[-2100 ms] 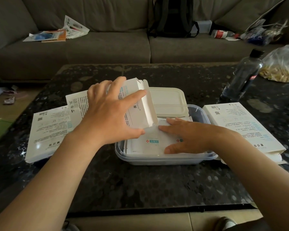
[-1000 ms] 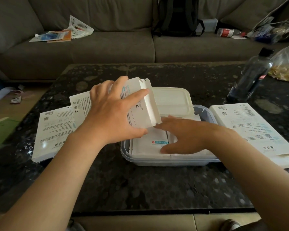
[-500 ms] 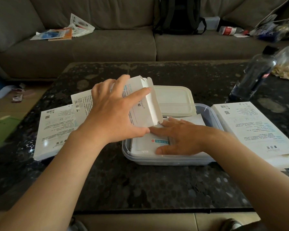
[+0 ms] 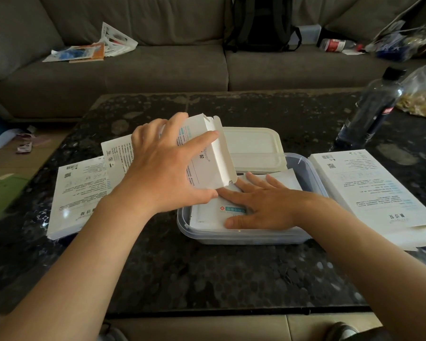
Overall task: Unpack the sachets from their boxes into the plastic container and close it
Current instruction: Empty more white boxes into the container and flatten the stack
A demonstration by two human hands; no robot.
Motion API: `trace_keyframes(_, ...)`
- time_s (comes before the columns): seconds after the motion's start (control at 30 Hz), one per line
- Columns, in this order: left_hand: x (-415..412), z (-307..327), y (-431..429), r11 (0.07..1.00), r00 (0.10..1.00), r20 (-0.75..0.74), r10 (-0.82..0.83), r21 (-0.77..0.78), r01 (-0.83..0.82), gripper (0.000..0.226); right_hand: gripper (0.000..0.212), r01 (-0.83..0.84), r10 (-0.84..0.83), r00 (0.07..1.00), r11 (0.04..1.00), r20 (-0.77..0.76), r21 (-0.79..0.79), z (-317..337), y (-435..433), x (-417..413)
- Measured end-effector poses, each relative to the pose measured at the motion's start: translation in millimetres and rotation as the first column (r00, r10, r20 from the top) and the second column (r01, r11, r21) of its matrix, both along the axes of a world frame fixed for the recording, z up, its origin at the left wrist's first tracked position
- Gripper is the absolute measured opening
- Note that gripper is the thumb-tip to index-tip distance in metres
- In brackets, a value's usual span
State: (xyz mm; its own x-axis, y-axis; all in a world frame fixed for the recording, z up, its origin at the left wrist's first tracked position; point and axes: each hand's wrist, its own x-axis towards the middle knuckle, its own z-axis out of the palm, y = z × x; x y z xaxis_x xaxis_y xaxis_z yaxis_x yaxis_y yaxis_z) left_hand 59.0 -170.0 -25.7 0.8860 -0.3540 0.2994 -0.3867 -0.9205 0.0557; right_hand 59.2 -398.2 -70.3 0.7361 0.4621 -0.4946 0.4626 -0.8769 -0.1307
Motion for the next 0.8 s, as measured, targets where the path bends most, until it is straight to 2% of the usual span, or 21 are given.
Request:
trace_keyframes(0.23,0.5,-1.6,1.8,1.000,1.000,0.020,-0.005,-0.005,0.005,0.103,0.077,-0.040,0.032,0.997,0.991,0.065,0.126,0.3,3.6,3.0)
trace_keyframes(0.4,1.2,-1.4,2.3,1.000,1.000,0.011,-0.011,-0.002,0.011,0.104,0.075,-0.056,0.050,0.996,0.994,0.068,0.096,-4.0,3.6,4.7)
trace_keyframes(0.47,1.0,-1.6,2.3,1.000,1.000,0.007,-0.013,-0.004,0.013,0.104,0.070,-0.021,0.011,0.998,0.986,0.063,0.165,-0.2,5.5,2.0)
trace_keyframes(0.5,0.9,-1.8,2.7,1.000,1.000,0.009,-0.016,-0.005,0.016,0.105,0.064,0.034,-0.047,0.998,0.968,0.046,0.249,3.8,5.8,0.2)
trace_keyframes(0.53,0.8,-1.7,3.0,1.000,1.000,0.012,-0.021,-0.007,0.021,0.106,0.057,0.119,-0.137,0.990,0.925,0.023,0.360,10.0,6.2,-1.3)
trace_keyframes(0.6,0.6,-0.5,3.6,1.000,1.000,0.004,-0.023,-0.011,0.023,0.110,0.040,0.293,-0.381,0.924,0.766,0.039,0.572,25.9,6.1,-1.4)
trace_keyframes(0.67,0.7,0.5,2.3,1.000,1.000,-0.011,-0.017,-0.011,0.017,0.118,0.028,0.354,-0.614,0.786,0.539,0.069,0.764,45.7,6.4,-0.3)
trace_keyframes(0.7,0.9,0.8,0.9,1.000,1.000,-0.005,-0.018,-0.013,0.018,0.123,0.028,0.361,-0.679,0.734,0.397,0.006,0.844,55.2,7.1,0.2)
trace_keyframes(0.77,0.8,0.5,-3.4,0.999,0.999,0.026,-0.025,-0.030,0.025,0.130,0.025,0.401,-0.661,0.719,0.141,-0.216,0.905,70.4,12.5,-1.3)
trace_keyframes(0.8,0.6,0.0,-5.7,0.999,0.999,0.045,-0.027,-0.037,0.029,0.132,0.023,0.439,-0.601,0.735,0.066,-0.316,0.896,75.3,17.0,-3.5)
